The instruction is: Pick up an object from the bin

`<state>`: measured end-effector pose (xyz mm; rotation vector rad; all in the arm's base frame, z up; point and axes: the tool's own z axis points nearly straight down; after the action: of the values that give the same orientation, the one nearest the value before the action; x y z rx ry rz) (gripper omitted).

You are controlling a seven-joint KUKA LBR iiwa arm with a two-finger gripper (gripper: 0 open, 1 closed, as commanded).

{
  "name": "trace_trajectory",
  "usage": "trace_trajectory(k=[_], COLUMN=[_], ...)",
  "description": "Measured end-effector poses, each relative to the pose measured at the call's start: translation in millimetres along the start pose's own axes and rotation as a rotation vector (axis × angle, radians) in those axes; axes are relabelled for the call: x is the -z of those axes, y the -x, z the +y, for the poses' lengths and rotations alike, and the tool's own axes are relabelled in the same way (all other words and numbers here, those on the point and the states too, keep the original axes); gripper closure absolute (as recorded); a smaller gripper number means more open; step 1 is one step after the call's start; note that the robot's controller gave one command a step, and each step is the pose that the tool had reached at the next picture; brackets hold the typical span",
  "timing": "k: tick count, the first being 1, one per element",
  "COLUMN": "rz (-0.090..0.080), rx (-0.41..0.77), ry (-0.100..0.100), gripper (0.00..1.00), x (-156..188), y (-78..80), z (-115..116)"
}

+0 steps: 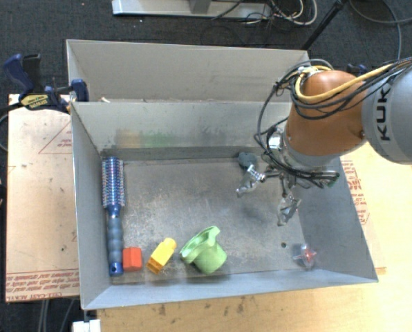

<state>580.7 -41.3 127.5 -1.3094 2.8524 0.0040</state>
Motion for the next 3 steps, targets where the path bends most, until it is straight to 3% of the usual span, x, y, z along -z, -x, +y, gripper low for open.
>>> trace_trajectory(k=[1,2,3], rz=[-0.016,0.000,-0.004], rx=[-0.180,-0.147,-0.152], ry=[-0.013,-0.005,-0.007], gripper=[0.00,0.00,1.00], x=[-43,-50,-48], y=[12.3,98.5,97.7], z=[133,152,150])
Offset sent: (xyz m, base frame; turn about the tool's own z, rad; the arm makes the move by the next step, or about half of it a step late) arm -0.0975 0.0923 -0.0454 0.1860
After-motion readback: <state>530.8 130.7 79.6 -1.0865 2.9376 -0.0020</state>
